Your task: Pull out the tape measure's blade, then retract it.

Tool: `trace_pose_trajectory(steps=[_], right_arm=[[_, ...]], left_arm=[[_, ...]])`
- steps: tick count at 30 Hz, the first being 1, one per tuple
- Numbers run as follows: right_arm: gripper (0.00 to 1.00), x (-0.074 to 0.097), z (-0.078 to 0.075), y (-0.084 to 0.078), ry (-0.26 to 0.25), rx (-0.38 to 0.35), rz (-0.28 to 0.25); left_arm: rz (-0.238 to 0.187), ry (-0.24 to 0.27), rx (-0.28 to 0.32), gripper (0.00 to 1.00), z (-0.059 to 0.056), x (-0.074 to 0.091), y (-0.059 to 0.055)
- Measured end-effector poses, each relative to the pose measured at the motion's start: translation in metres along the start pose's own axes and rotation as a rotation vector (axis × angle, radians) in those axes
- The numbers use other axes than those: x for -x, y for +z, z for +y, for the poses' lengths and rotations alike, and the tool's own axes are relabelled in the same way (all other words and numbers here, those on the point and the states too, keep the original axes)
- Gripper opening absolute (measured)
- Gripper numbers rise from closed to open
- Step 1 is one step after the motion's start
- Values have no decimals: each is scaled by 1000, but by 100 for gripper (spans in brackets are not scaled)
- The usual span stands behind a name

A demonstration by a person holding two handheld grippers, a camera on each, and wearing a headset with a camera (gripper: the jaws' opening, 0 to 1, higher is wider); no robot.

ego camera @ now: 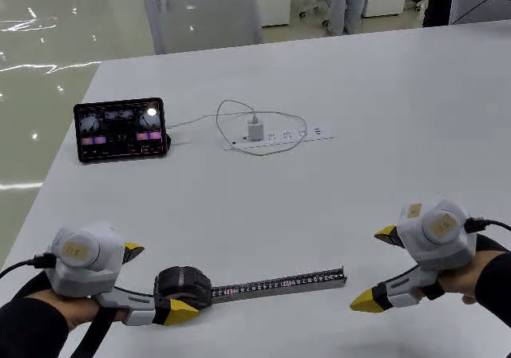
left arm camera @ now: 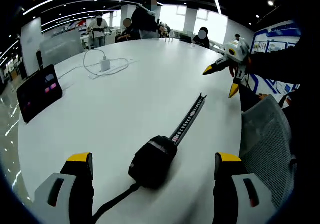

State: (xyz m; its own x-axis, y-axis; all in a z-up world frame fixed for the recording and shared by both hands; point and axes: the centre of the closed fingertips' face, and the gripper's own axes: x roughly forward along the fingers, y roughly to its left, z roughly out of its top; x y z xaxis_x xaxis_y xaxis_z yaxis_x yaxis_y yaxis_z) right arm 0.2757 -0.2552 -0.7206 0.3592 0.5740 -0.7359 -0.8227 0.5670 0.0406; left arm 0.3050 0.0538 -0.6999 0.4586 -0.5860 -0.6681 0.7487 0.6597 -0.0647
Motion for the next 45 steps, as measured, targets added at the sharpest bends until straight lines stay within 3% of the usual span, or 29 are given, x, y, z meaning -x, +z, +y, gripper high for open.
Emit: trace_pose_trajectory(steps=[3,8,12,17,21,25,27,33,45], right_arm=[[90,7,1,-7,-18,-20,-11],[99,16,0,-20,-58,-52,-30],[99,26,1,-28,-75,-82,-49],[99,33,-3,-41,-98,-72,-55],[99,41,-6,-51,-118,-89,-59],[99,47,-7,-60,-154,-67,-56],[99,50,-2,-64,-130,-109,-68],[99,57,3,-79,-131,-121,-48],[99,64,4,-79,-135,-122,-44]], left_arm=[[-45,37,48,99,3,6,-5],[-57,76,74,99,0,17,-19],[-58,89,93,99,1,25,-28],[-59,108,87,99,4,35,-37],[-93,133,69,99,10,41,-38],[-89,130,40,99,5,42,-41],[-82,127,33,99,2,43,-45],[-77,149,58,99,4,50,-55],[-76,153,42,99,0,54,-63]])
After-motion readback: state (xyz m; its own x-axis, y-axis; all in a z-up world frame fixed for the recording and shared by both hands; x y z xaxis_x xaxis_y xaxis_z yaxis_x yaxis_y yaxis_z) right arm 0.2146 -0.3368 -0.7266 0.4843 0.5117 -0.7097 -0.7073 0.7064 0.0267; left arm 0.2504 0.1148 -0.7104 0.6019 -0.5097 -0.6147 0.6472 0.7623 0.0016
